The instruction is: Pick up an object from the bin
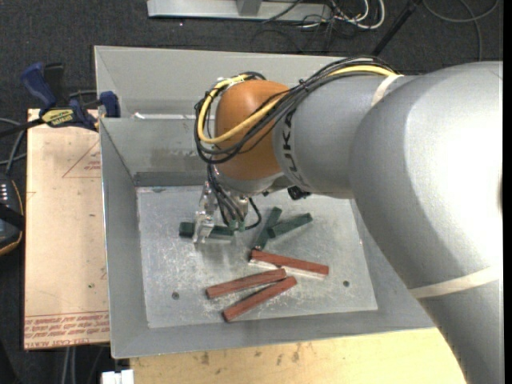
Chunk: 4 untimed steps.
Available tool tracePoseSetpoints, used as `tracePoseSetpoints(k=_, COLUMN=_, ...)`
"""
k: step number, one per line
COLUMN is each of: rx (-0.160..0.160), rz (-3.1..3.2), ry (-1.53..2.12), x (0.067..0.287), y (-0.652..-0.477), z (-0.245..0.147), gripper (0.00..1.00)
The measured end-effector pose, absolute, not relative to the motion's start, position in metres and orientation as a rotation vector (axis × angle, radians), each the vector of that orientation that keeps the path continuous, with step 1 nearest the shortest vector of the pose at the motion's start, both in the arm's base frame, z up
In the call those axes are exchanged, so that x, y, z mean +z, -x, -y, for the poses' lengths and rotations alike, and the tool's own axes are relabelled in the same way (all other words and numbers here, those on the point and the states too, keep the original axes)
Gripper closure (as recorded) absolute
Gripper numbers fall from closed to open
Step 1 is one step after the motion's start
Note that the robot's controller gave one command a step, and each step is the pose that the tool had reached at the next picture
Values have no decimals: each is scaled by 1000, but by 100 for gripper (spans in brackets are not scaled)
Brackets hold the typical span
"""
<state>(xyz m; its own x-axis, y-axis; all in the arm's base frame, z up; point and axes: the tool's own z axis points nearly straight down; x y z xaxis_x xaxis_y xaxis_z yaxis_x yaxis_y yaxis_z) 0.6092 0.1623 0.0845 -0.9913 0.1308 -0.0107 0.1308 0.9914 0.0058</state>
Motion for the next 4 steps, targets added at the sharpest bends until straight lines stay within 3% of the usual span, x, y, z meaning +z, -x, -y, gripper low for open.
tracePoseSetpoints(k=1, rx=2, rz=-3134, ry=-205, x=88, y=-607, z=-162, gripper=100)
tracePoseSetpoints(k=4, rx=5, rz=-3129, ry=-205, x=141, y=-608, z=-162, gripper=100)
